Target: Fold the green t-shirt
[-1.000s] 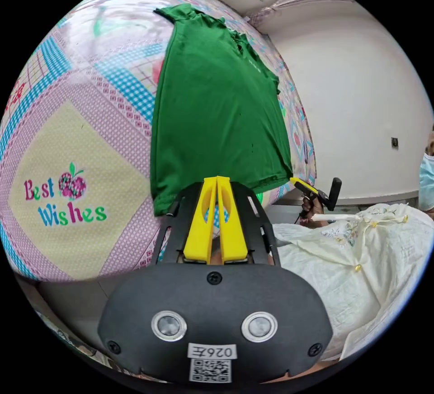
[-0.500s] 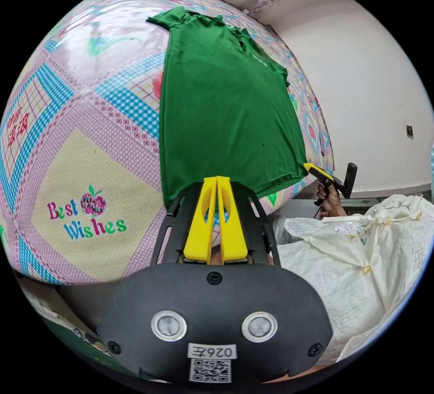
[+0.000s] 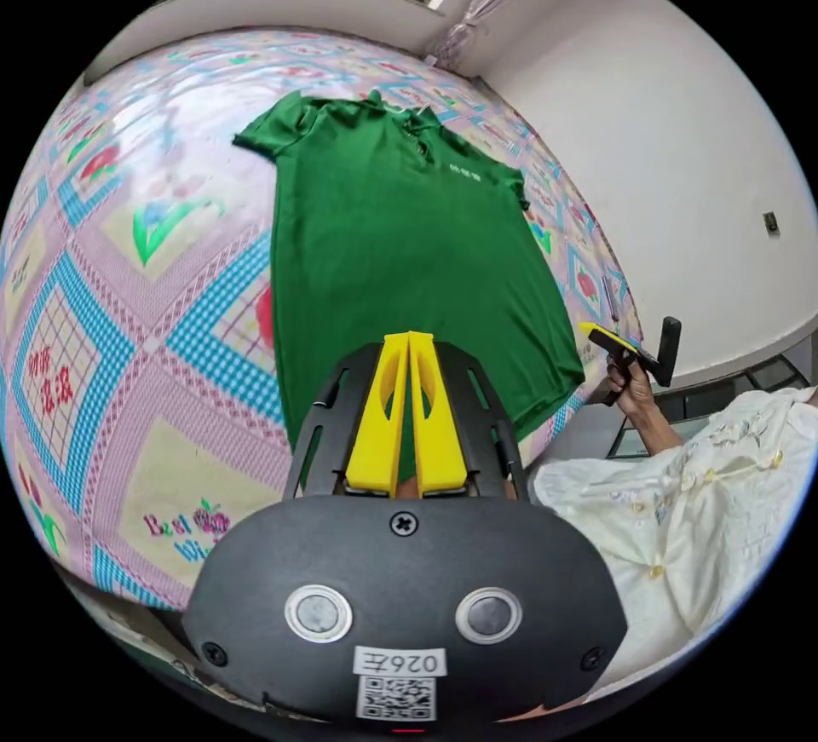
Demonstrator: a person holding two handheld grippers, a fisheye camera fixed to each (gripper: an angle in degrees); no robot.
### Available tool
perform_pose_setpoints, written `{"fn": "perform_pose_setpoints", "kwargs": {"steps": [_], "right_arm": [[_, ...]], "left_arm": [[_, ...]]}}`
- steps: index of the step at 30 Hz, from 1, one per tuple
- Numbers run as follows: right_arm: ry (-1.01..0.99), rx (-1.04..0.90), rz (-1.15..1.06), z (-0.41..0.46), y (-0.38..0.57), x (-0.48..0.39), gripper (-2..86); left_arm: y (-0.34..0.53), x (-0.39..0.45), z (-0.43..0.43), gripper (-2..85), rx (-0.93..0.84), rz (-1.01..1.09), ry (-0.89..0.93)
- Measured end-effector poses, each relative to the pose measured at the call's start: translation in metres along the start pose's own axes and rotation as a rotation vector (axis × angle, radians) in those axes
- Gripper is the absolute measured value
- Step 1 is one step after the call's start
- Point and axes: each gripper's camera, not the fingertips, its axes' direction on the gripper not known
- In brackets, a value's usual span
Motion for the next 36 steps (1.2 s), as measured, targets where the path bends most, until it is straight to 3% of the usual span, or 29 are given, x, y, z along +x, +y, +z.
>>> {"fn": "perform_pose_setpoints", "kwargs": {"steps": [2,6,13,18,25,27,31,36], "right_arm": [[-0.013,0.07,0.044,0.006,-0.028,0.014,-0.9],[0.148,0.143,0.077,0.029,-0.095,0.035,0.2],[0.312,0.087,0.14,0.093,-0.186,0.067,0.3],[0.36,0.038,0.187,0.133,-0.208,0.074,1.9],[0.394,0.007,0.255,0.169,-0.219,0.064,4.3],[0.405,-0.016,0.274,0.178,-0.223,0.061,5.1],[0.506,-0.086,0.269,0.196,-0.226,0.048,-0.2],[0.448,-0.041,0.332,0.186,-0.218,0.052,-1.4]], "left_arm": [[-0.035,0.012,0.016,-1.0,0.047,0.038,-0.011],[-0.092,0.024,0.058,-1.0,0.088,0.064,-0.124],[-0.108,-0.014,0.103,-1.0,0.094,0.002,-0.32],[-0.099,-0.043,0.118,-1.0,0.081,-0.036,-0.309],[-0.07,-0.046,0.15,-1.0,-0.041,0.066,-0.383],[-0.055,-0.045,0.15,-1.0,0.017,0.086,-0.396],[-0.041,-0.042,0.152,-1.0,0.036,0.112,-0.424],[-0.035,-0.045,0.152,-1.0,0.037,0.116,-0.433]]}}
